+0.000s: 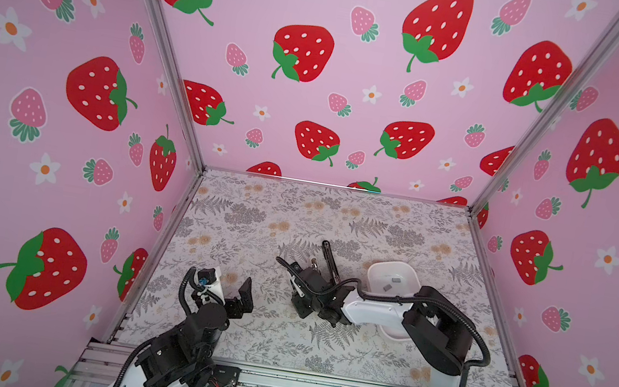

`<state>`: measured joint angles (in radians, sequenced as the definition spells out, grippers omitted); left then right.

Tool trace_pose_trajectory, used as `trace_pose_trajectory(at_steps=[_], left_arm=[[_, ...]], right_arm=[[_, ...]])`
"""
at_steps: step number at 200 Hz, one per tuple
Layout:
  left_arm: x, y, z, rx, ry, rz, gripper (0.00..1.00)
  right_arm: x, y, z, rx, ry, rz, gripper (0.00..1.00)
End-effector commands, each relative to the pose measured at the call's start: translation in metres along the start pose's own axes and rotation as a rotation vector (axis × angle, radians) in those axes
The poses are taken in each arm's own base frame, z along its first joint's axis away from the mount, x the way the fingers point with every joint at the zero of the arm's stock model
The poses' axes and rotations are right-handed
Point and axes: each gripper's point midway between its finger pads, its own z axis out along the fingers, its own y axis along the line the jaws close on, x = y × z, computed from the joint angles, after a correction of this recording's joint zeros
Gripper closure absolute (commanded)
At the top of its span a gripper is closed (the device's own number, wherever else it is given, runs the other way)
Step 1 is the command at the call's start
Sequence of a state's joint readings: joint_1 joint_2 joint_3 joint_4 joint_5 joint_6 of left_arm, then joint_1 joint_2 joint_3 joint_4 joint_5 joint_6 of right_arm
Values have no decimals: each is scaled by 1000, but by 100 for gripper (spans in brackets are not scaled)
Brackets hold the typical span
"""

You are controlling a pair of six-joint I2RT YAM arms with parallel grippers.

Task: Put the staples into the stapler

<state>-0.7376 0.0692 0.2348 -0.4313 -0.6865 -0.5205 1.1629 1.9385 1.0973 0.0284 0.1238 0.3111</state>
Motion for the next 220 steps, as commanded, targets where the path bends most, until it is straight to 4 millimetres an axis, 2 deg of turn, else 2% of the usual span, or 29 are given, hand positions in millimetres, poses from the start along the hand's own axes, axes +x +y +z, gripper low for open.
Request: trace_pose_trajectory(at_steps=[1,45,68,94,106,136,171,220], left_arm=[[8,3,3,-19,22,17,1],[15,-9,11,-1,80,69,1],[17,-13,14,3,97,86,1],[18,-14,15,2,108,92,1],[18,-15,15,8,108,89,1],[18,-16,14,21,102,85,1],[18,-17,13,31,96,80,1],[17,-16,12,35,83,76,1]], right_arm=[[2,6,6,-28,21,-25,94],[10,5,13,-23,52,-43,90],[11,5,15,-23,59,-42,82],[8,5,12,-21,47,-36,65],[7,4,9,-22,42,-33,63],[3,2,1,-12,20,-36,54],[-1,-2,-12,-1,-13,-36,53],[-18,-11,-52,24,-116,-45,42]])
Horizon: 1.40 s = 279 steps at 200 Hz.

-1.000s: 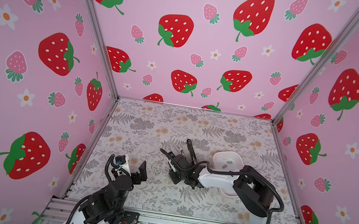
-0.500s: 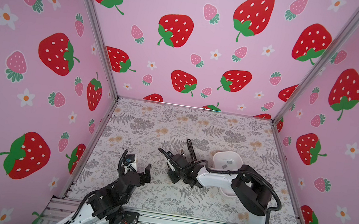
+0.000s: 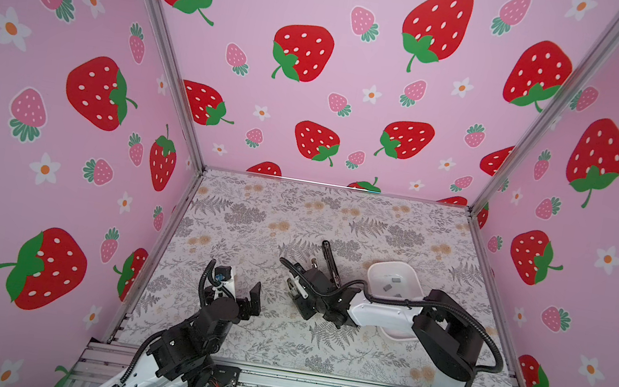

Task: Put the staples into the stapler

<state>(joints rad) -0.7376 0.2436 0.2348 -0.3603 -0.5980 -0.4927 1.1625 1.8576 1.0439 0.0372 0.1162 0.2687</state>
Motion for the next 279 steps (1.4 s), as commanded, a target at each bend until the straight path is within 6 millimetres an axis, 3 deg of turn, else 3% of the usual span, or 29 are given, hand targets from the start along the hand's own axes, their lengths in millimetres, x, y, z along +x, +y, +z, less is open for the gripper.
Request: trace_pose_trajectory(at_steps=[1,24,44,76,98,112,123,144,164,202,241,279], left_arm=[[-6,1,-1,-4,-33,-14,1],[-12,-2,1,5,-65,20,1],[-27,-24,5,91,-149,131,1],[-41,-10,25,31,-259,80,1],[-29,19,49,6,-197,-74,1],[-17,41,61,-46,-152,-188,1],[-14,47,66,-75,-112,-212,1],[-14,47,71,-83,-92,-206,1],[-14,51,70,-105,-101,-219,1],[-16,45,69,-72,-108,-203,1],[-18,48,69,-84,-120,-208,1],[-18,50,67,-95,-130,-217,1]], right_arm=[[-15,-11,-32,39,-84,-8,42],[-26,-10,-60,11,-165,9,41],[-37,-22,-91,49,-269,47,42],[-29,-89,-149,323,-436,212,48],[-10,-139,-178,459,-492,365,51],[4,-163,-188,496,-513,453,52],[14,-179,-194,524,-529,518,53],[34,-202,-195,569,-523,605,53],[51,-218,-184,579,-479,677,54],[78,-225,-146,537,-354,774,59],[108,-243,-137,642,-293,817,59],[101,-251,-133,603,-289,898,60]])
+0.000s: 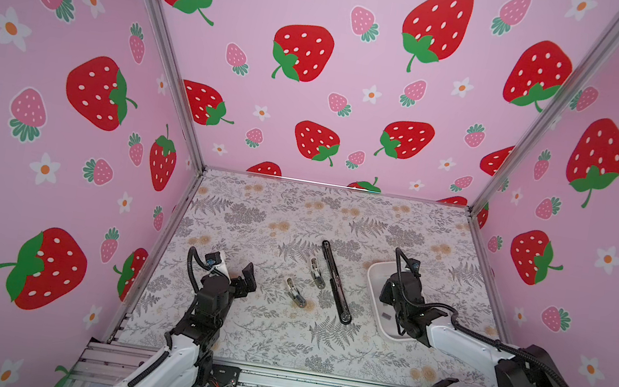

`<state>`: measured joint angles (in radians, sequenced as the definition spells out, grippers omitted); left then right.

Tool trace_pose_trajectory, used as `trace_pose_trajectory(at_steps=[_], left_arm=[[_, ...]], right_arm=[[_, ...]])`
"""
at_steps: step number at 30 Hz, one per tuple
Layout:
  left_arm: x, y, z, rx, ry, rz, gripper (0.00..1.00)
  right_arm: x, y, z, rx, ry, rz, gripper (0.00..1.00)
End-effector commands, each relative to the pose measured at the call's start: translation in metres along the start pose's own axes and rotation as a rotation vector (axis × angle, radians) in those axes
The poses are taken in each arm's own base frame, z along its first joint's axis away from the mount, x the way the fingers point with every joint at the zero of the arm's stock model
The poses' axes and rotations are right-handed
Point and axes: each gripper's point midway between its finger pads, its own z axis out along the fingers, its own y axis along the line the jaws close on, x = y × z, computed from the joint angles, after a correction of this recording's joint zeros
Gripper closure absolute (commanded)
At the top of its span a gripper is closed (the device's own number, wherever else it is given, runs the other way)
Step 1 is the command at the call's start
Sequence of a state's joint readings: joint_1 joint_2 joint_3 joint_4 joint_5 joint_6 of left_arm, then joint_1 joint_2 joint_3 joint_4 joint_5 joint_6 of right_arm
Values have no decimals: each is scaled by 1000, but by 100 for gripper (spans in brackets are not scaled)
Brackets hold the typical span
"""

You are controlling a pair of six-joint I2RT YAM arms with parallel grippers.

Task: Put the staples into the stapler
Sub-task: 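Move the open right gripper over the white tray of staple strips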

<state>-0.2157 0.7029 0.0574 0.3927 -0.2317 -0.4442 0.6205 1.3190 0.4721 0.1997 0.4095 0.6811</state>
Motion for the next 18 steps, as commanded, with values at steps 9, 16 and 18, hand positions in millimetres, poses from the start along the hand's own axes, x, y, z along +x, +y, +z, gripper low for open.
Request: trace_pose_trajectory(at_steps=[9,16,18], left_arm=[[-17,7,-4,-45,-71,-63,1],[-16,6,2,-62,-36,-53,1],[-15,5,5,-63,-23,-47,1]], right_arm=[[-7,2,10,-2,57,144,63],[5,-6,28,30,129,185,65],[8,-7,32,33,148,193,66]])
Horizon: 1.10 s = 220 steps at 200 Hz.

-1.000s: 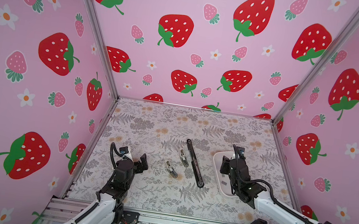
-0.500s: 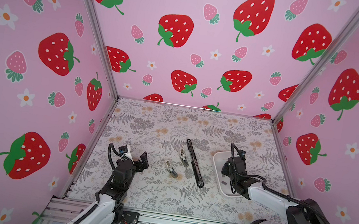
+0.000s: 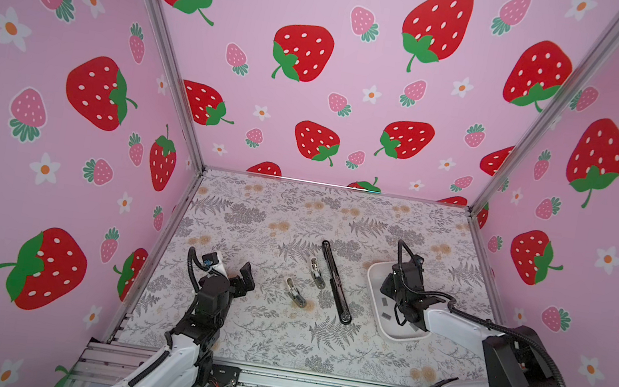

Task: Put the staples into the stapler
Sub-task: 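Move the open right gripper over the white tray of staple strips, then lower the right gripper into the tray and grasp a grey staple strip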

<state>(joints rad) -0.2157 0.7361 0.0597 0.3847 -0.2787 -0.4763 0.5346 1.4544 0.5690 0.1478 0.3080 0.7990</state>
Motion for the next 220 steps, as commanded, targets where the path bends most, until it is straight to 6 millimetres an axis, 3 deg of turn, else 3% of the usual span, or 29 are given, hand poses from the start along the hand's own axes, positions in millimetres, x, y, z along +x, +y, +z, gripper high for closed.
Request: trace_pose_trajectory(at_steps=[1,128,220], left_arm=[[-19,-7,3,-3,-26,-22,1],[-17,-8,5,-10,-13,-16,0],[-16,-8,8,-20,4,-9,0]], right_arm=[[5,-2,7,7,45,52,67],[17,-3,11,20,110,52,70],[22,11,24,-5,158,2,74]])
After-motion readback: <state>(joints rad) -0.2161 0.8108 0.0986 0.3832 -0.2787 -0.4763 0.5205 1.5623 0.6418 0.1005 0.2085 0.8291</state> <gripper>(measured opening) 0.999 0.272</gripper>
